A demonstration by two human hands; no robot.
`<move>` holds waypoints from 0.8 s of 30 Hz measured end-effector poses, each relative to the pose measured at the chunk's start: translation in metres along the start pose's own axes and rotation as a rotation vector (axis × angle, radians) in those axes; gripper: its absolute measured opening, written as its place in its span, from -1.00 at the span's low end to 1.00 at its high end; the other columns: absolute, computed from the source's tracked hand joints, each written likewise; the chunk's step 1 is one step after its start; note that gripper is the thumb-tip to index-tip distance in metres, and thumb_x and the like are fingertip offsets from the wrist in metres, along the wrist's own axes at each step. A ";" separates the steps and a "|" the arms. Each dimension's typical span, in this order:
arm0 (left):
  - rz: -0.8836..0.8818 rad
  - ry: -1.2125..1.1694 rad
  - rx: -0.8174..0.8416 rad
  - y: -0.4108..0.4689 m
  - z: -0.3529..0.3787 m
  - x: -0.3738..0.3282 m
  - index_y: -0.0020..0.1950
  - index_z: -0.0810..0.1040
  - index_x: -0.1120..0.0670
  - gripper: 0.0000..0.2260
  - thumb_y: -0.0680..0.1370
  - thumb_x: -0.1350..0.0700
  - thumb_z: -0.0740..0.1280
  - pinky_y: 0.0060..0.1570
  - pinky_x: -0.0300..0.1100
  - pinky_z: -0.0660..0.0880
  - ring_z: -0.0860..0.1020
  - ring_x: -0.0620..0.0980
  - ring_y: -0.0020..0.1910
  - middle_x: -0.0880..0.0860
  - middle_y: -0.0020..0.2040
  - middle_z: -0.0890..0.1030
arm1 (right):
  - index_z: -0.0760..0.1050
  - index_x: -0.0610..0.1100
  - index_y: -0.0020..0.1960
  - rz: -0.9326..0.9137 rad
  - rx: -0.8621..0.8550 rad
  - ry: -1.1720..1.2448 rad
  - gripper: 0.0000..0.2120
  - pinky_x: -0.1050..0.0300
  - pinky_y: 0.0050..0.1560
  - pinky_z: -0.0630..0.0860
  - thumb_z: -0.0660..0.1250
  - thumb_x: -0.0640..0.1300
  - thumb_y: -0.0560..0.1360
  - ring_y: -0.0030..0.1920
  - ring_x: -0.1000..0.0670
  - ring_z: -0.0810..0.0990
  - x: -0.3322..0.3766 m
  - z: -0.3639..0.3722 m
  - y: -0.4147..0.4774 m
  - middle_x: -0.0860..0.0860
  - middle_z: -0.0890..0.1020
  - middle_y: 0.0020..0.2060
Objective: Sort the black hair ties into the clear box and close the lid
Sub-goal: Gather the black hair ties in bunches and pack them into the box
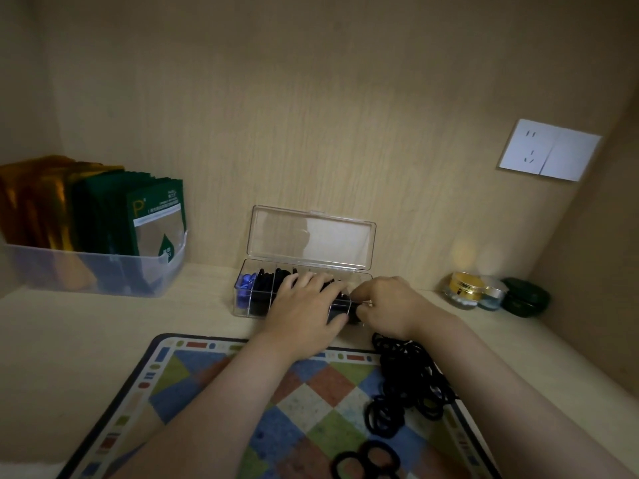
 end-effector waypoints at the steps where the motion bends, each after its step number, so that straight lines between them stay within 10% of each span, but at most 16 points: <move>1: 0.000 -0.005 -0.010 0.000 -0.001 0.000 0.50 0.30 -0.13 -0.53 0.59 -0.19 0.18 0.48 -0.04 0.05 0.26 -0.05 0.45 -0.08 0.45 0.37 | 0.65 -0.02 0.00 -0.001 -0.016 0.075 -0.69 0.01 0.21 0.42 0.15 -0.05 0.46 0.10 -0.06 0.59 -0.002 -0.001 -0.002 0.00 0.68 0.01; 4: 0.024 0.002 -0.063 0.000 -0.004 -0.002 0.45 0.38 -0.11 -0.56 0.58 -0.16 0.21 0.39 -0.09 0.12 0.28 -0.04 0.41 -0.08 0.39 0.41 | 0.61 -0.03 0.25 0.003 -0.160 0.262 -0.66 0.16 0.33 0.41 0.22 -0.18 0.54 0.27 0.05 0.53 -0.010 -0.010 -0.013 0.08 0.61 0.23; 8: 0.123 -0.024 -0.159 0.002 -0.015 -0.017 0.22 0.52 -0.09 -0.74 0.56 -0.05 0.25 0.17 -0.17 0.28 0.37 -0.12 0.16 -0.14 0.10 0.49 | 0.68 0.05 0.02 -0.015 -0.211 0.365 -0.71 0.39 -0.05 0.48 0.27 -0.27 0.53 -0.07 0.18 0.61 -0.020 -0.019 -0.033 0.19 0.67 -0.05; 14: 0.053 -0.282 0.189 -0.005 -0.011 -0.042 -0.12 0.57 -0.11 -0.90 0.55 -0.07 0.31 -0.30 -0.20 0.42 0.51 -0.22 -0.28 -0.16 -0.26 0.58 | 0.71 0.06 -0.10 -0.029 -0.071 0.427 -0.81 0.32 -0.16 0.54 0.39 -0.20 0.48 -0.26 0.22 0.61 -0.037 -0.003 -0.057 0.14 0.71 -0.23; 19: 0.042 -0.231 0.269 -0.012 -0.006 -0.054 -0.08 0.56 -0.14 -0.84 0.51 -0.20 0.33 -0.27 -0.22 0.44 0.50 -0.27 -0.25 -0.19 -0.20 0.56 | 0.68 0.03 -0.15 -0.041 0.009 0.482 -0.80 0.38 -0.39 0.41 0.36 -0.24 0.48 -0.45 0.23 0.51 -0.046 -0.001 -0.068 0.17 0.63 -0.39; 22: 0.097 -0.286 0.274 -0.013 -0.005 -0.061 -0.03 0.57 -0.17 -0.86 0.48 -0.17 0.38 -0.07 -0.16 0.49 0.47 -0.28 -0.08 -0.21 -0.08 0.48 | 0.69 0.08 -0.09 -0.031 0.093 0.532 -0.68 0.07 -0.32 0.58 0.31 -0.31 0.41 -0.36 0.07 0.60 -0.056 -0.007 -0.075 0.09 0.68 -0.26; 24: 0.119 -0.296 0.341 -0.014 -0.001 -0.065 0.07 0.59 -0.22 -0.80 0.48 -0.18 0.39 0.06 -0.15 0.46 0.42 -0.26 0.06 -0.24 0.00 0.43 | 0.67 0.10 0.04 -0.031 0.200 0.470 -0.61 0.31 -0.39 0.48 0.34 -0.34 0.41 -0.39 0.24 0.58 -0.059 -0.005 -0.079 0.23 0.63 -0.33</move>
Point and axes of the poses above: each hand's wrist, its own y-axis towards the middle knuckle, its own z-axis out of the palm, x = y × z, the point moved 2 cm from there along y, towards the middle knuckle
